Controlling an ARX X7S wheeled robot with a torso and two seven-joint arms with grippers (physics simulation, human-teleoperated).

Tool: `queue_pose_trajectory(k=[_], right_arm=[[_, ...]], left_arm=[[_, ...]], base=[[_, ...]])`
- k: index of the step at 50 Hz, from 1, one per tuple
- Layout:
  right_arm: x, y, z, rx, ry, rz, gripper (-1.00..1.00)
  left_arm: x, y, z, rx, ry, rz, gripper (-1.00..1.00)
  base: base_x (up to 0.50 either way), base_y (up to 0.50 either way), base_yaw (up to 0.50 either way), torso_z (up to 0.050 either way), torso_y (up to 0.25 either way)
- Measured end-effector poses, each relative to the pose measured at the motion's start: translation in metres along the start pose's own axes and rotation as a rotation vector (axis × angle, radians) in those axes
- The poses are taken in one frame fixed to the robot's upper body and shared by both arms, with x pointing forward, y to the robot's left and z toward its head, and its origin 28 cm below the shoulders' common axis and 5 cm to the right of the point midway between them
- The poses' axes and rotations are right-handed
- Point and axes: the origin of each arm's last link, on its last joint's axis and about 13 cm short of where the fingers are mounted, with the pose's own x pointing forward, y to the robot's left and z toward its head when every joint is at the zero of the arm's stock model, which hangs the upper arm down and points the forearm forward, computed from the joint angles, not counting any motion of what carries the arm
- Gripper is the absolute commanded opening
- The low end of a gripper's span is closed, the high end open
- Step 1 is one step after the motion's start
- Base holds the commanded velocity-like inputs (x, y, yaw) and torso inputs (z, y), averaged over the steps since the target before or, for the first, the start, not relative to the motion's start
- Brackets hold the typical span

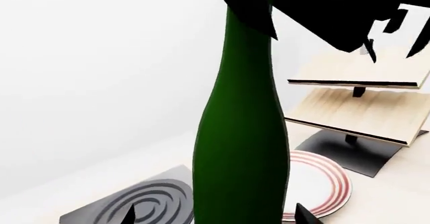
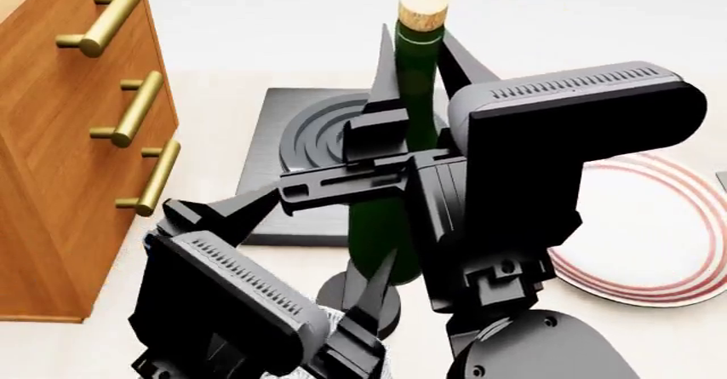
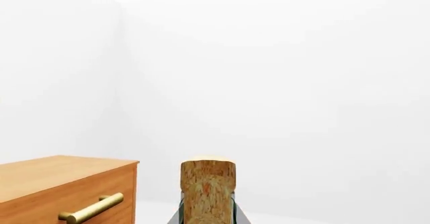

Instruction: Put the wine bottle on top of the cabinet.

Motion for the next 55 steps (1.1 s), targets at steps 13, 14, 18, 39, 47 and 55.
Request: queue_pose_trajectory(k=[13, 14, 18, 39, 47, 55], right_arm=[[0.0, -0.001, 0.001, -0.001, -0.001, -0.003, -1.0], [0.0, -0.001, 0.001, -0.001, -0.001, -0.004, -1.0], [0.0, -0.001, 0.0, 0.0, 0.0, -0.005, -1.0], [-0.001, 0.001, -0.005, 0.011, 0.009, 0.006, -1.0], [-0.002, 0.001, -0.006, 0.015, 0.013, 0.005, -1.0], [-0.002, 0.001, -0.006, 0.018, 0.018, 0.005, -1.0]], left_arm=[[0.026, 0.004, -0.001, 0.015, 0.03, -0.024, 1.0], [0.028, 0.004, -0.001, 0.014, 0.032, -0.027, 1.0], [0.033, 0.004, -0.001, 0.013, 0.035, -0.035, 1.0], [0.045, -0.002, -0.01, -0.012, 0.047, -0.05, -1.0], [0.046, -0.002, -0.013, -0.009, 0.041, -0.042, -1.0], [0.045, -0.003, -0.015, -0.012, 0.04, -0.041, -1.0]], base=[[0.0, 0.0, 0.0, 0.0, 0.001], [0.0, 0.0, 0.0, 0.0, 0.0], [0.0, 0.0, 0.0, 0.0, 0.0], [0.0, 0.0, 0.0, 0.001, 0.001], [0.0, 0.0, 0.0, 0.0, 0.0], [0.0, 0.0, 0.0, 0.0, 0.001]])
